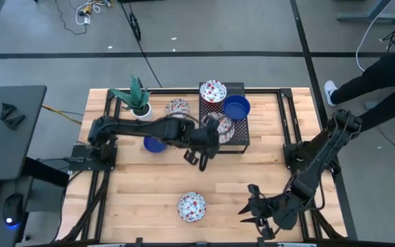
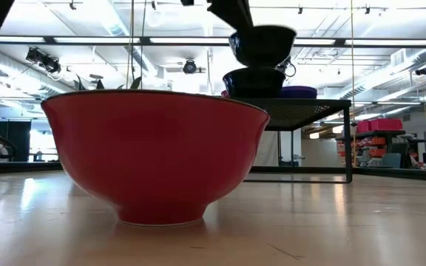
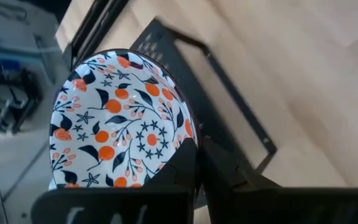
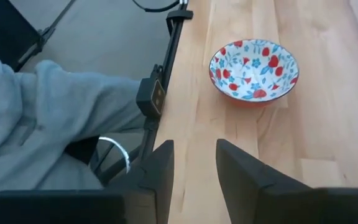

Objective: Pick & Place Mini bowls
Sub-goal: Stack the bottom orange white bowl on top of the orange and white bowl on the shelf, then stack the red white bowl on top of the red and white bowl on the shelf, then stack the blue bowl on top of the blue bowl on the shelf

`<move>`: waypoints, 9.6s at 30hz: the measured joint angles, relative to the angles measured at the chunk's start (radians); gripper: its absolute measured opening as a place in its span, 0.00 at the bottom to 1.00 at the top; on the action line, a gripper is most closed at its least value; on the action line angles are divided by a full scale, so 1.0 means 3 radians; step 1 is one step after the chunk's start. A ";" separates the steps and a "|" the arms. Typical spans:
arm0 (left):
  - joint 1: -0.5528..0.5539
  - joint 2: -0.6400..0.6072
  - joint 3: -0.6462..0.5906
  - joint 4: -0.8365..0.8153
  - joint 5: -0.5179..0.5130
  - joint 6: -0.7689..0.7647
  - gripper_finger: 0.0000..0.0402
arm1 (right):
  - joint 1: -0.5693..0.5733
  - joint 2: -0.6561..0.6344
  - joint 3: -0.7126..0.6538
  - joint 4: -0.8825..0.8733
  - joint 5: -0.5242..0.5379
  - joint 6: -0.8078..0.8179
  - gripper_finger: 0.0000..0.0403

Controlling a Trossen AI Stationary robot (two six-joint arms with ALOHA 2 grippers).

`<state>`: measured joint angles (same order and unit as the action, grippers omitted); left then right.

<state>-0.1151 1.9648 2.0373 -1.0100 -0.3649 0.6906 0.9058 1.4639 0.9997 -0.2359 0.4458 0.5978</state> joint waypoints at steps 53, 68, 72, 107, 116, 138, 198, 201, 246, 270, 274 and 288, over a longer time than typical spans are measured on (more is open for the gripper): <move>0.0427 0.0121 0.0000 -0.0051 0.0707 -0.0807 0.39 | 0.0090 0.0001 0.0001 0.0036 0.0232 -0.0101 0.31; 0.0455 0.0156 -0.0003 -0.0068 0.0849 -0.0873 0.12 | 0.0090 0.0003 0.0001 0.0037 0.0234 -0.0104 0.31; 0.0454 0.0155 -0.0003 -0.0052 0.0847 -0.0869 0.14 | 0.0090 0.0003 0.0001 0.0037 0.0235 -0.0104 0.31; -0.0709 -0.2503 -0.3576 0.0495 0.0088 -0.3568 0.31 | -0.0285 0.0005 -0.1059 0.2015 0.0504 -0.0625 0.31; -0.1089 -0.2824 -0.5272 0.2723 0.0206 -0.4634 0.29 | -0.0794 0.0041 -0.1053 0.2153 -0.0207 -0.0664 0.31; -0.1683 -0.2403 -0.5545 0.4196 -0.0730 -0.4708 0.29 | -0.1332 0.1702 0.1243 -0.0227 -0.1809 -0.3384 0.45; -0.1687 -0.2403 -0.5547 0.4306 -0.0985 -0.4610 0.29 | -0.3068 -0.0192 0.1527 -0.1094 -0.0233 -0.4084 0.00; -0.1687 -0.2403 -0.5547 0.4306 -0.0988 -0.4601 0.29 | -0.3468 -0.0186 0.1520 -0.1206 -0.0451 -0.4072 0.00; -0.1686 -0.2403 -0.5547 0.4325 -0.1050 -0.4520 0.29 | -0.4187 0.0155 0.1092 -0.1000 -0.1192 -0.3808 0.29; -0.1685 -0.2403 -0.5547 0.4325 -0.1053 -0.4496 0.29 | -0.4440 0.0153 0.1243 -0.1489 -0.1420 -0.3416 0.01; -0.1685 -0.2403 -0.5547 0.4333 -0.1083 -0.4496 0.29 | -0.4434 0.0132 0.1242 -0.1377 -0.1293 -0.3469 0.01; -0.1627 -0.2401 -0.5387 0.5111 -0.1861 -0.2940 0.29 | -0.2679 -0.0198 0.1194 -0.1020 -0.1225 -0.2910 0.00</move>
<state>-0.6030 1.2446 0.4213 0.5233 -0.9232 -0.1916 0.1023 1.4044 1.3578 -0.5420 0.0784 -0.2753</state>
